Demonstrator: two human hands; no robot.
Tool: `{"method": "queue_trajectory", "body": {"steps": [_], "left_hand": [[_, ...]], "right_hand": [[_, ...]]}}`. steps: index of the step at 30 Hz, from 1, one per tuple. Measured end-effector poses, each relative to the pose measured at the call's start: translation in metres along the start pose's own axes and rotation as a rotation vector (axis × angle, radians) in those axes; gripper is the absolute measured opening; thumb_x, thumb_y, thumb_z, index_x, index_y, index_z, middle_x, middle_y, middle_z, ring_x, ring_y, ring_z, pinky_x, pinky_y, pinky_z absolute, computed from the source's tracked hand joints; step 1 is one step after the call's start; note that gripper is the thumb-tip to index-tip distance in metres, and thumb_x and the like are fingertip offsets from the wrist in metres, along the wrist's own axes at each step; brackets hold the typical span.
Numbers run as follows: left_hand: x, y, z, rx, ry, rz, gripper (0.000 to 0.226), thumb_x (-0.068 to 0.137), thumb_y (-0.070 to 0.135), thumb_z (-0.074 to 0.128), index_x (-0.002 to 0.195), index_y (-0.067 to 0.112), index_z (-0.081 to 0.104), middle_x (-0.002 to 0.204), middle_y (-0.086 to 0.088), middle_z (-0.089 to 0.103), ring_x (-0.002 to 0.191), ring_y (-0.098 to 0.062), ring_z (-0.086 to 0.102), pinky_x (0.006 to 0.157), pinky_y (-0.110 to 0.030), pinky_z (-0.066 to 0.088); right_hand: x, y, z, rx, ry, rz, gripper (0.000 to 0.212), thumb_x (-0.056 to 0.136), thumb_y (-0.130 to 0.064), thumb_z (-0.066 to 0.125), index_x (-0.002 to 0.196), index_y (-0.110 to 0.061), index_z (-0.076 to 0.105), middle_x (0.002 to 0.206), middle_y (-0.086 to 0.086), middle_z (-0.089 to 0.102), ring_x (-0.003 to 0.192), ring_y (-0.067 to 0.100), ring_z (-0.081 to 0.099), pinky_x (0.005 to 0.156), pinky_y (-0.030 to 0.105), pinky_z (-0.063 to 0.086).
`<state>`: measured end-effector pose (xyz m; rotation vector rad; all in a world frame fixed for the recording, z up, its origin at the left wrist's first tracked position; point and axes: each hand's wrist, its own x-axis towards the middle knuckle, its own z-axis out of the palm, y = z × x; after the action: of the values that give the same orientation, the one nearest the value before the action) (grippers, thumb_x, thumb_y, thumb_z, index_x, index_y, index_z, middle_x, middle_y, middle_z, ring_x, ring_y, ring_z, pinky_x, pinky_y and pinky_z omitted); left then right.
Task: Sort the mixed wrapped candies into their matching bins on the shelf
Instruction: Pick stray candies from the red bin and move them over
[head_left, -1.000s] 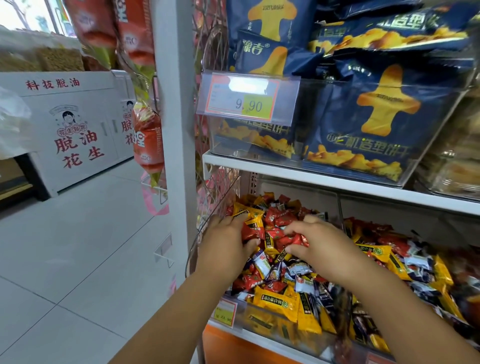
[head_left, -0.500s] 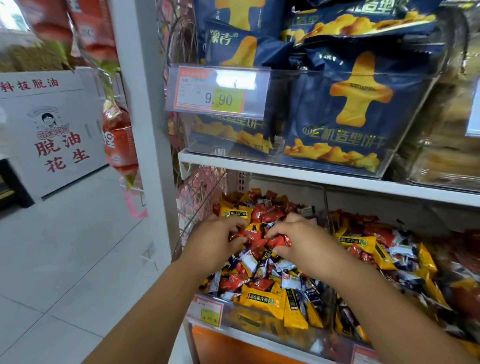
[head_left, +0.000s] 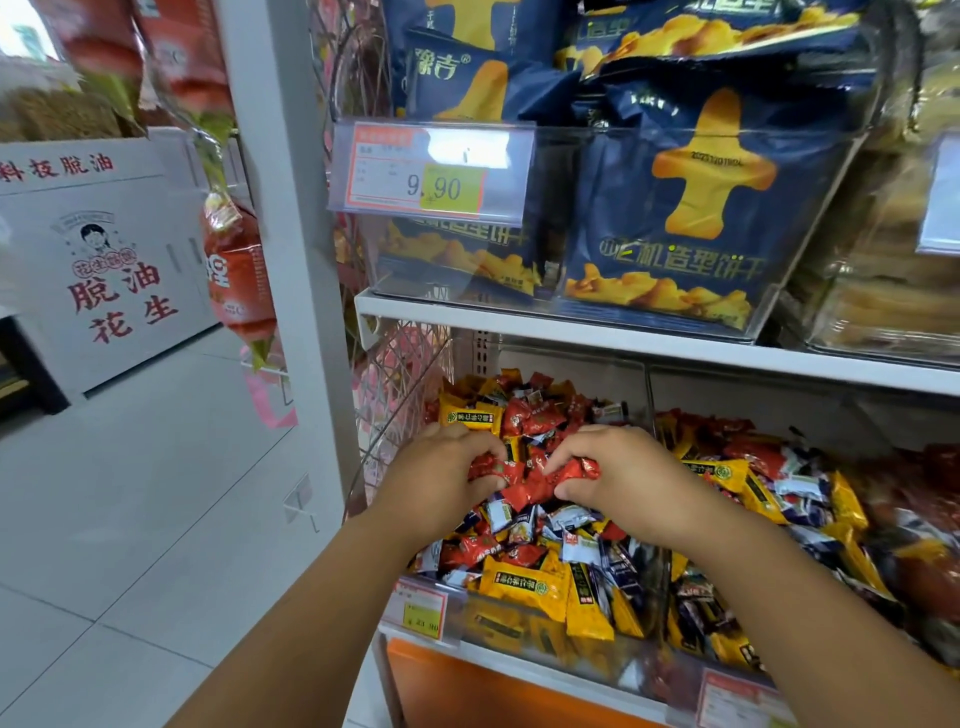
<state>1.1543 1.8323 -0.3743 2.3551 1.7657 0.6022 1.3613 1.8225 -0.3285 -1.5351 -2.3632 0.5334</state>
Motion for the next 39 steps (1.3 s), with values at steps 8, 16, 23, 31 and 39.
{"method": "queue_trajectory", "body": {"steps": [8,16,23,31,39], "left_hand": [[0.000,0.016,-0.019,-0.140,0.108,0.016,0.026,0.103,0.031,0.039,0.127,0.022,0.044,0.099,0.006,0.052,0.078,-0.012,0.053,0.064,-0.029,0.037],[-0.003,0.027,-0.006,0.158,-0.185,0.003,0.060,0.085,0.069,0.049,0.132,0.030,0.049,0.125,0.008,0.051,0.106,-0.016,0.056,0.083,-0.031,0.047],[0.001,0.038,-0.010,0.074,-0.077,0.021,0.049,0.095,0.057,0.038,0.121,0.020,0.058,0.107,0.005,0.050,0.093,-0.016,0.057,0.078,-0.034,0.049],[0.007,0.146,-0.003,-0.153,0.004,0.226,0.043,0.095,0.050,0.043,0.125,0.023,0.058,0.103,0.006,0.044,0.096,-0.013,0.049,0.079,-0.028,0.039],[0.019,0.180,0.040,0.085,0.035,0.353,0.068,0.090,0.049,0.058,0.149,0.039,0.024,0.140,0.010,0.044,0.130,-0.016,0.028,0.104,-0.032,0.025]], "right_hand": [[-0.004,0.006,-0.004,0.128,0.080,-0.005,0.011,0.089,-0.031,0.067,0.099,-0.036,0.066,0.112,-0.015,0.059,0.097,0.004,0.057,0.082,0.022,0.044],[-0.024,0.010,-0.020,0.218,0.352,0.030,0.012,0.091,-0.030,0.064,0.095,-0.041,0.062,0.090,-0.024,0.057,0.076,0.003,0.058,0.059,0.012,0.043],[-0.064,0.054,-0.043,0.179,0.440,0.161,0.013,0.092,-0.027,0.063,0.102,-0.035,0.065,0.085,-0.021,0.057,0.065,-0.005,0.053,0.054,0.009,0.038],[-0.106,0.111,-0.044,0.015,0.363,0.296,0.018,0.093,-0.026,0.062,0.110,-0.027,0.064,0.116,-0.002,0.055,0.113,0.017,0.053,0.088,0.023,0.038],[-0.119,0.113,-0.054,0.076,0.358,0.276,0.026,0.097,-0.018,0.055,0.120,-0.028,0.061,0.126,-0.006,0.049,0.114,0.011,0.049,0.086,0.015,0.034]]}}
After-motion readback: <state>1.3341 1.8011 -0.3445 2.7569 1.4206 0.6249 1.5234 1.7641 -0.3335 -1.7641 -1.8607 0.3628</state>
